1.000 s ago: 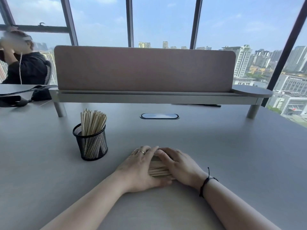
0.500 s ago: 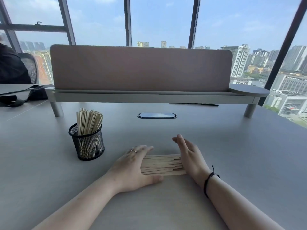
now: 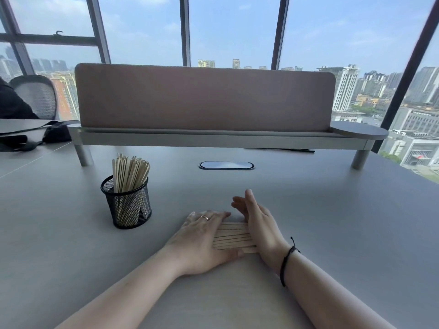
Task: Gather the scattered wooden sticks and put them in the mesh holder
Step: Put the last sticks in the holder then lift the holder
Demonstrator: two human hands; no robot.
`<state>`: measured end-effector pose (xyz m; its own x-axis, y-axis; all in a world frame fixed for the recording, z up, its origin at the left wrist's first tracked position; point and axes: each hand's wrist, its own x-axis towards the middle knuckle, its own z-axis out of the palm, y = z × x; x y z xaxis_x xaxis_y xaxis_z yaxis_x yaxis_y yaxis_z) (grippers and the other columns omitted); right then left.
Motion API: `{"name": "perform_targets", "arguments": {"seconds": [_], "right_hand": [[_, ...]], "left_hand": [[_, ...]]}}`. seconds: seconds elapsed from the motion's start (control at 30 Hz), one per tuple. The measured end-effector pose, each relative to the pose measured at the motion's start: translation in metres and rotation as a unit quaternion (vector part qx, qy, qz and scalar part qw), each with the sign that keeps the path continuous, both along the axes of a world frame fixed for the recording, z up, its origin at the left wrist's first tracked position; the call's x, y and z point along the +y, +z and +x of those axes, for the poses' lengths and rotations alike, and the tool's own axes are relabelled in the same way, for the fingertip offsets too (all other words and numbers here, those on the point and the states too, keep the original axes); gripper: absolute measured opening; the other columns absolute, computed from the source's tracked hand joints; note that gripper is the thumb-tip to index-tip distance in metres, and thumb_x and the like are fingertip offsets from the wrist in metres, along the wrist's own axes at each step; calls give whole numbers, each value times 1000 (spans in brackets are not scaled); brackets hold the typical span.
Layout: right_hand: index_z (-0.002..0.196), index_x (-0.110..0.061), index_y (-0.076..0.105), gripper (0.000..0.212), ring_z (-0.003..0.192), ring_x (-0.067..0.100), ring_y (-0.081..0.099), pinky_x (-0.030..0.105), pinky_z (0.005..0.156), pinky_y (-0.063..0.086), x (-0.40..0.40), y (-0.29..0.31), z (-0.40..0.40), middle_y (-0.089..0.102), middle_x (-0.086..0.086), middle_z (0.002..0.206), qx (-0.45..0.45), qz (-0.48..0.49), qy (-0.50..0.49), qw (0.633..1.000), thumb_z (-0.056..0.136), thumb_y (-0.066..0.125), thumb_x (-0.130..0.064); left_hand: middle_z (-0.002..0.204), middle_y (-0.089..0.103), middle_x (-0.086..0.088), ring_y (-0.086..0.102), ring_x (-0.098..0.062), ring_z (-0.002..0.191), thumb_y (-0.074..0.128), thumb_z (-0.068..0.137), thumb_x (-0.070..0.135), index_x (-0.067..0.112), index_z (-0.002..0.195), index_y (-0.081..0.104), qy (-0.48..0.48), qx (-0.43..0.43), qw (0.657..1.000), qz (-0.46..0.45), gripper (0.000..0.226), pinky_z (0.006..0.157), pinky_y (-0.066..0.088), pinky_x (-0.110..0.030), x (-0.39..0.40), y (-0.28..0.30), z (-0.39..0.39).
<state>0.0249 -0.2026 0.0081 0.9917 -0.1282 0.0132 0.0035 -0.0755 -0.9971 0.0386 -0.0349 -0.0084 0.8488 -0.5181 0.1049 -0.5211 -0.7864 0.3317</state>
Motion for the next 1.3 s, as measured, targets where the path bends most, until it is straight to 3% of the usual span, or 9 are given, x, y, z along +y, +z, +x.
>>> {"name": "perform_targets", "arguments": {"seconds": [0.17,0.37,0.5,0.6,0.7,0.8,0.9,1.13,1.3], "right_hand": [[114,-20,69,58,114,4,61,30,106,40,7,0,-1,71,-7,115,-7,33,-38,999,95,37,-65],[114,-19,70,56,113,6,63,29,101,41,3,1,-1,73,-4,112,-9,60,-47,997,98,36,-61],[111,-20,71,55,115,6,63,29,106,39,0,0,-1,75,-3,111,-5,95,-30,995,98,38,-61],[112,-21,72,55,115,6,63,29,107,40,-2,-1,-2,74,-3,112,-6,85,-22,996,97,37,-61],[114,-20,70,52,113,3,61,22,98,42,0,2,-7,71,-8,114,-36,-30,3,999,99,37,-57],[96,-27,65,41,101,14,60,29,88,44,7,0,-13,68,-9,100,-78,-264,65,959,102,34,-53],[123,-36,58,56,115,12,55,32,102,40,12,-8,-16,64,-9,118,-113,-406,112,900,92,22,-67],[127,-37,56,66,116,15,51,35,103,38,9,-12,-13,63,-10,116,-123,-445,88,882,89,14,-71],[121,-39,60,63,110,15,54,36,99,40,9,-8,-15,63,-9,106,-123,-444,75,884,89,15,-70]], "left_hand": [[155,35,14,28,-10,146,50,70,89,36,153,25,5,3,1000,-21,101,124,12,-44,-5,0,0],[129,57,15,48,-8,124,72,65,77,33,138,53,13,10,995,-100,88,111,34,-31,-2,3,0],[116,53,20,50,-3,116,69,56,85,33,134,58,13,28,992,-119,94,92,37,-19,-1,0,2],[121,51,20,46,-1,118,63,54,90,34,134,59,14,34,993,-113,98,94,39,-21,0,-1,2],[127,50,16,40,-5,120,68,63,82,36,135,58,16,30,995,-89,86,97,36,-22,0,-2,2],[128,52,10,42,-15,123,60,67,76,39,133,58,8,25,998,-64,76,102,37,-26,0,-1,1],[132,51,4,43,-21,123,61,75,58,37,137,56,9,5,999,-33,66,109,33,-31,1,-1,3],[124,59,-1,57,-21,114,57,88,38,26,129,60,-21,-3,998,-67,42,95,45,-31,-2,4,-5],[121,58,1,58,-23,113,37,80,58,28,128,60,-9,-24,998,-60,61,92,50,-39,-2,6,-9]]}}
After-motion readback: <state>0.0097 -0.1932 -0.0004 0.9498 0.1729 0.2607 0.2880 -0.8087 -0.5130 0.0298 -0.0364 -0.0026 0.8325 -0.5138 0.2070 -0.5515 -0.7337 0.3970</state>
